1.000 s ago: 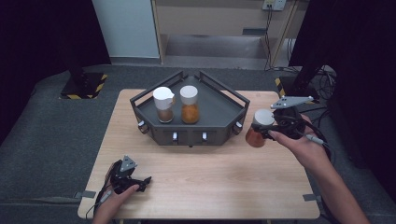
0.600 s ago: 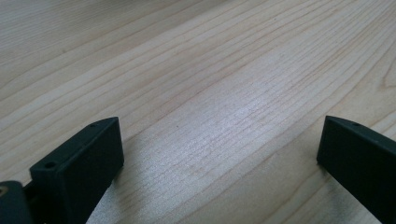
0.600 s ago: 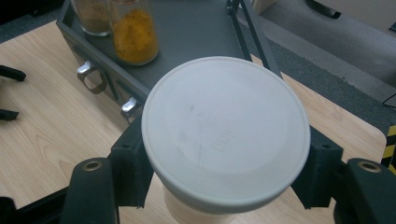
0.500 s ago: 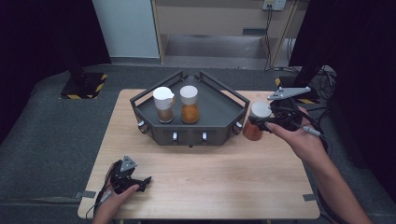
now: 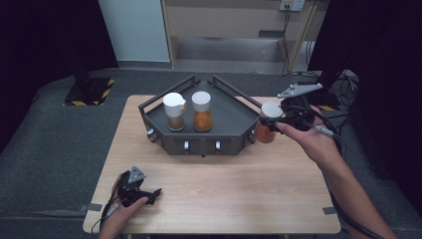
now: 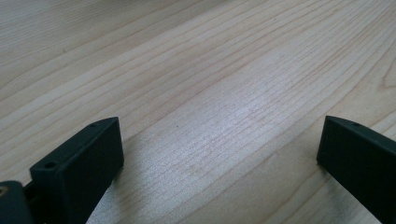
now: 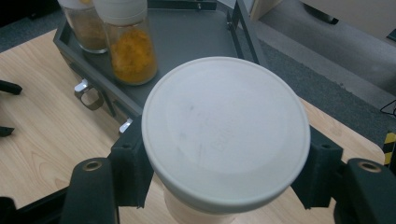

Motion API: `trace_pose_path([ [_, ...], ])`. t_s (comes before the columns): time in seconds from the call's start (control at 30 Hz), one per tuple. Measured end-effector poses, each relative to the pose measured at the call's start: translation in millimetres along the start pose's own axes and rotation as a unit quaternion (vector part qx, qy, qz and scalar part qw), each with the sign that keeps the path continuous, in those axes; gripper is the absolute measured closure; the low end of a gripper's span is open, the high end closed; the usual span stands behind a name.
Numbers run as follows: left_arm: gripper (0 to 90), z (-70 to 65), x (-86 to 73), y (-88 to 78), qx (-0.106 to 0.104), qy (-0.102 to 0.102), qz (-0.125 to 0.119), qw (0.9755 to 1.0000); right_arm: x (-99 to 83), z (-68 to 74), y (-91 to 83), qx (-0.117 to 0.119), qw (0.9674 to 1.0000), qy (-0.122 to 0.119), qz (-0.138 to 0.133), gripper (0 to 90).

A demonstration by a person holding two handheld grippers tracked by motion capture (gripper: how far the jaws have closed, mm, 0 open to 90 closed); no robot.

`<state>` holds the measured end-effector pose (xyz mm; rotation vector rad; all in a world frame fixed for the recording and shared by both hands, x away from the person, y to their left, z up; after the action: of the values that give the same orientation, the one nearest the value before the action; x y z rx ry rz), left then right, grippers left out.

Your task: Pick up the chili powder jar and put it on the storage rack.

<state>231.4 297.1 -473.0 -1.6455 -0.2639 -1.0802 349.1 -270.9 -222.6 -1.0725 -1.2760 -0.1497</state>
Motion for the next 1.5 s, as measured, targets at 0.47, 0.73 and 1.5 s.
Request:
trace_pose_path([
  [0.47,0.0,-0.1,0.0,0.0,0.0,0.0,0.0,1.0,19.5,6.0,26.7,0.004,1.0,-0.007,0.002,34.0],
  [0.73,0.0,-0.2,-0.2,0.0,0.0,0.0,-0.001,1.0,29.9,9.3,42.5,0.008,0.9999,-0.007,-0.001,33.9],
  [1.5,0.0,-0.2,-0.2,0.1,0.0,0.0,-0.001,1.0,43.4,7.9,94.0,0.001,0.9999,0.013,-0.002,33.9],
])
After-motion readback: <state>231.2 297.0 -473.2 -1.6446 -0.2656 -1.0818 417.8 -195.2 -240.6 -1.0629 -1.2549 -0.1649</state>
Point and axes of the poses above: each handheld gripper's, and its own axes: y roughly forward along the jaws, x roughly out of its top, z roughly to its left, the point moved 2 cm from there along y, roughly forward along the jaws, and after that the axes turned 4 degrees about -z, right-handed, at the moved point
